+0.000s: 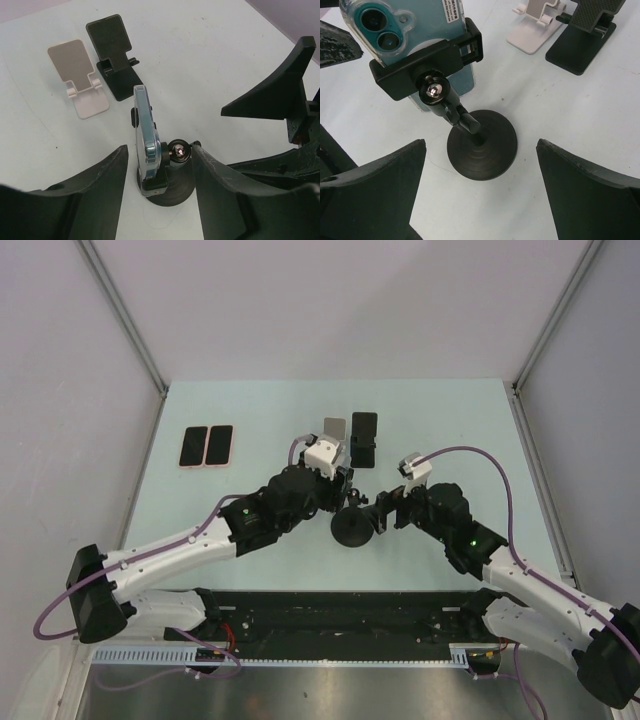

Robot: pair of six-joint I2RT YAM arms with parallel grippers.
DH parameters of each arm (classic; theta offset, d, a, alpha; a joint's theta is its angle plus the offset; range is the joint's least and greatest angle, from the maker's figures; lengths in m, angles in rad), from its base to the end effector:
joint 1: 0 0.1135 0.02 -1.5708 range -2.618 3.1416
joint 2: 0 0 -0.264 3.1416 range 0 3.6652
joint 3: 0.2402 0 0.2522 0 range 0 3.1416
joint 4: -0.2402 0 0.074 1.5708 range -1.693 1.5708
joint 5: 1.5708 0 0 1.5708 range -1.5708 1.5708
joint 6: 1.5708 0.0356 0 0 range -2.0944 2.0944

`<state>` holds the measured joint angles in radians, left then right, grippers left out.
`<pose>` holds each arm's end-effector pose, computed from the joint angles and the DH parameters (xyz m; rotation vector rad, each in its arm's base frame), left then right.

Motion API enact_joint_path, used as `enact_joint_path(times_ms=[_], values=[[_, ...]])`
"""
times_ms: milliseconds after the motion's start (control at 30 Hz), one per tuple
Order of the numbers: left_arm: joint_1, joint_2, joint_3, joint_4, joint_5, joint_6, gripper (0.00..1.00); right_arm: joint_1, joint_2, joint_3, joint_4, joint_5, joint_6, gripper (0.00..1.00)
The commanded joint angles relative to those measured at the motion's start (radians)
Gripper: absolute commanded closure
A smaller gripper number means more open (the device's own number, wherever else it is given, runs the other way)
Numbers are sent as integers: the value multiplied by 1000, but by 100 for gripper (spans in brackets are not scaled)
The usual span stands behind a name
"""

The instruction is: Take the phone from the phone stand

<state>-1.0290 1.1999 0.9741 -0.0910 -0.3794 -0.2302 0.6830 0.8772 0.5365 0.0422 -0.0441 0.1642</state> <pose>0.1548 -0.2316 0.3298 0.4896 1.8317 -0.5097 0.1595 0.1318 0.2590 -0.5217 1.8443 0.6203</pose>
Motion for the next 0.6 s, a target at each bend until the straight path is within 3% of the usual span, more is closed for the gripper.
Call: enact_joint_path(times_ms=[0, 267, 533, 567], values=[[4, 1, 6, 33, -6, 15, 41, 13, -9, -7, 61, -11, -3, 2], [4, 102, 47, 33, -75, 25, 48, 30, -3, -7, 74, -16, 1, 2], [4, 125, 63, 36, -58, 26, 66, 46, 28, -6, 133, -37, 11, 3], [4, 119, 61, 36, -55, 28, 73, 49, 45, -4, 140, -42, 9, 3]])
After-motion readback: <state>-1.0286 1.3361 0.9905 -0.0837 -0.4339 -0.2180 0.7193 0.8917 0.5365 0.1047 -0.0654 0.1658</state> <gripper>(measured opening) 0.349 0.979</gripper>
